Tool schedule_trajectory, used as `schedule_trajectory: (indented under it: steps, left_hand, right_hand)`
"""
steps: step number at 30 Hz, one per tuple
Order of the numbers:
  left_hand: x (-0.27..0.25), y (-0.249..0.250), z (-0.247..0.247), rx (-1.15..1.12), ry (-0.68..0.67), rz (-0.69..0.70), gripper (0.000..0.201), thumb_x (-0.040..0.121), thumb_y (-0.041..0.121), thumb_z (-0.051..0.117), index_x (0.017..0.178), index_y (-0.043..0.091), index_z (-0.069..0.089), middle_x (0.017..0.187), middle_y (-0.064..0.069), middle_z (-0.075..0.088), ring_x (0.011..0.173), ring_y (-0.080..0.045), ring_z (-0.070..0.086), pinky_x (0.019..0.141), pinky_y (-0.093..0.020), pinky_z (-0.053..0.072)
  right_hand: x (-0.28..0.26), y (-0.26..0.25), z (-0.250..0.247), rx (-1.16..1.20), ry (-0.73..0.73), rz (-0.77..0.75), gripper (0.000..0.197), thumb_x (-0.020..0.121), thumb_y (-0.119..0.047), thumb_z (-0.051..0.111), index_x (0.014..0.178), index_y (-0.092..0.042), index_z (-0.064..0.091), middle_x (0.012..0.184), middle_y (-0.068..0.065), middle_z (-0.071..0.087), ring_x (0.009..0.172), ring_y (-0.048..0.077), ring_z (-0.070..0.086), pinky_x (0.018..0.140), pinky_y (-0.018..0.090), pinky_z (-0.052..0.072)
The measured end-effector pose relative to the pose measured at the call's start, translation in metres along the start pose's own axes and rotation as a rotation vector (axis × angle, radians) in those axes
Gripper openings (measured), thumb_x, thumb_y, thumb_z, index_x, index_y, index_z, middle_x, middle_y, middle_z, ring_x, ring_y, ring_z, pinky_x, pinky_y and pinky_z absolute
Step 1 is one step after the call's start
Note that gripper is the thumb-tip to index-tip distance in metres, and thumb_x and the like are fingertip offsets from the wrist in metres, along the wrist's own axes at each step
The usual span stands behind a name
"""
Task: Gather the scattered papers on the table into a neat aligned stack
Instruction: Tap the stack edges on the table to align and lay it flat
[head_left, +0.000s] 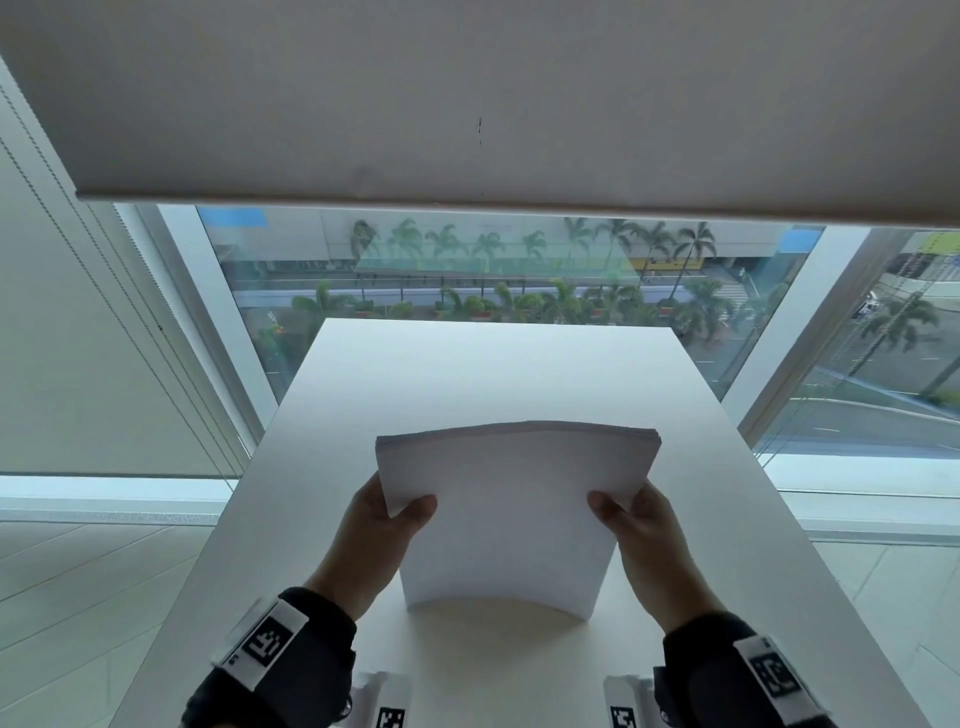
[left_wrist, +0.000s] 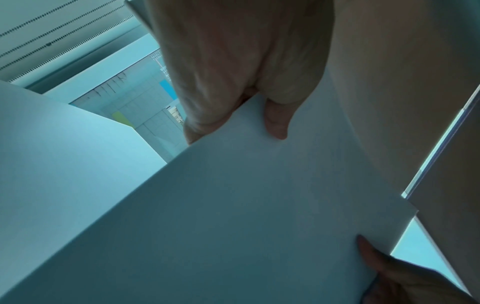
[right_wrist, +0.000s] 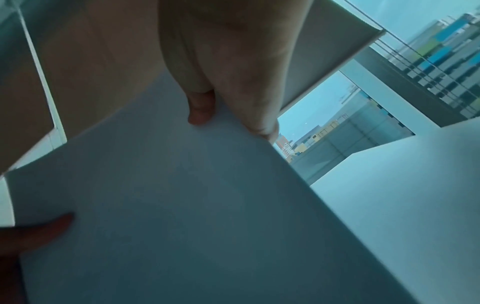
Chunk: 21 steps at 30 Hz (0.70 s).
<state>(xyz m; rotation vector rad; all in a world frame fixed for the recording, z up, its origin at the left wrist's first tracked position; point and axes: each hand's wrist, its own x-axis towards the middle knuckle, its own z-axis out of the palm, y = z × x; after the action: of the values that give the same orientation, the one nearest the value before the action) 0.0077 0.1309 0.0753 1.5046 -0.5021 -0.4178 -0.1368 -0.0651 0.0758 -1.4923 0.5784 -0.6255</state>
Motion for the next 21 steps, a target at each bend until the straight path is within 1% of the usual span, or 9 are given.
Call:
schedule_trajectory:
  steps: [2, 5, 8, 11, 13, 15, 18, 19, 21]
  left_hand:
    - [-0.001, 0.006, 0.003, 0.003, 0.011, 0.022, 0.022, 0.067, 0.017, 0.059, 0.088, 0.02, 0.065, 0.074, 0.016, 0.075, 0.07, 0.003, 0.066, 0.066, -0.008, 0.051]
    - [0.002, 0.016, 0.002, 0.002, 0.014, 0.072, 0.02, 0.066, 0.017, 0.06, 0.085, 0.021, 0.064, 0.072, 0.018, 0.074, 0.068, 0.006, 0.065, 0.065, -0.007, 0.05]
    - [0.006, 0.022, -0.001, -0.001, -0.003, 0.104, 0.021, 0.064, 0.019, 0.067, 0.085, 0.019, 0.065, 0.074, 0.015, 0.074, 0.07, 0.002, 0.065, 0.067, -0.01, 0.051]
    - [0.008, 0.018, -0.002, -0.01, -0.02, 0.088, 0.021, 0.069, 0.01, 0.068, 0.088, 0.018, 0.065, 0.077, 0.015, 0.075, 0.072, 0.003, 0.066, 0.07, -0.01, 0.052]
    - [0.007, 0.012, -0.002, 0.008, -0.031, 0.062, 0.021, 0.076, 0.001, 0.068, 0.088, 0.018, 0.065, 0.075, 0.017, 0.075, 0.07, 0.005, 0.066, 0.067, -0.008, 0.051]
    - [0.005, 0.007, 0.001, 0.041, -0.041, 0.045, 0.018, 0.071, 0.006, 0.069, 0.084, 0.019, 0.066, 0.071, 0.018, 0.075, 0.067, 0.007, 0.065, 0.066, -0.008, 0.051]
    - [0.006, 0.004, 0.003, 0.034, -0.044, 0.007, 0.016, 0.065, 0.017, 0.063, 0.08, 0.018, 0.067, 0.068, 0.017, 0.074, 0.064, 0.006, 0.065, 0.064, -0.008, 0.051]
    - [0.006, 0.003, 0.004, 0.03, -0.043, -0.002, 0.016, 0.065, 0.017, 0.063, 0.081, 0.018, 0.067, 0.068, 0.017, 0.074, 0.065, 0.006, 0.065, 0.064, -0.008, 0.051]
    - [0.007, 0.003, 0.004, 0.026, -0.046, -0.015, 0.017, 0.066, 0.018, 0.063, 0.082, 0.018, 0.068, 0.071, 0.016, 0.075, 0.068, 0.004, 0.066, 0.067, -0.009, 0.051]
  right_hand:
    - [0.001, -0.005, -0.002, 0.007, 0.019, -0.016, 0.033, 0.085, 0.014, 0.051, 0.083, -0.015, 0.065, 0.071, -0.008, 0.073, 0.067, 0.002, 0.065, 0.066, 0.02, 0.05]
    - [0.002, -0.017, -0.006, 0.018, 0.022, -0.066, 0.032, 0.086, 0.012, 0.051, 0.083, -0.016, 0.065, 0.07, -0.01, 0.074, 0.065, 0.001, 0.065, 0.062, 0.011, 0.05]
    - [0.001, -0.017, -0.01, 0.076, -0.01, -0.078, 0.027, 0.086, 0.01, 0.053, 0.084, -0.014, 0.067, 0.075, -0.006, 0.075, 0.071, 0.005, 0.066, 0.067, 0.017, 0.052]
    - [-0.001, -0.015, -0.012, 0.116, -0.005, -0.062, 0.006, 0.078, -0.015, 0.067, 0.084, -0.014, 0.069, 0.08, -0.004, 0.074, 0.075, 0.008, 0.066, 0.071, 0.024, 0.051]
    - [-0.001, -0.018, -0.012, 0.074, 0.001, -0.066, 0.009, 0.079, -0.008, 0.068, 0.083, -0.016, 0.068, 0.076, -0.008, 0.074, 0.072, 0.004, 0.065, 0.069, 0.022, 0.05]
    - [0.002, -0.027, -0.012, -0.072, 0.046, -0.098, 0.03, 0.078, 0.008, 0.065, 0.081, -0.021, 0.063, 0.07, -0.012, 0.072, 0.064, -0.006, 0.061, 0.063, 0.011, 0.048]
    - [0.005, -0.054, -0.012, -0.449, 0.093, -0.207, 0.037, 0.073, 0.003, 0.071, 0.075, -0.031, 0.057, 0.07, -0.018, 0.063, 0.064, -0.017, 0.056, 0.058, -0.001, 0.04]
    - [0.005, -0.064, -0.014, -0.576, 0.078, -0.252, 0.034, 0.072, 0.0, 0.072, 0.075, -0.031, 0.058, 0.074, -0.021, 0.062, 0.068, -0.016, 0.056, 0.061, -0.002, 0.038]
    - [0.003, -0.084, -0.014, -0.81, 0.029, -0.345, 0.02, 0.073, -0.006, 0.071, 0.08, -0.024, 0.066, 0.076, -0.018, 0.062, 0.073, -0.004, 0.056, 0.067, 0.001, 0.036]
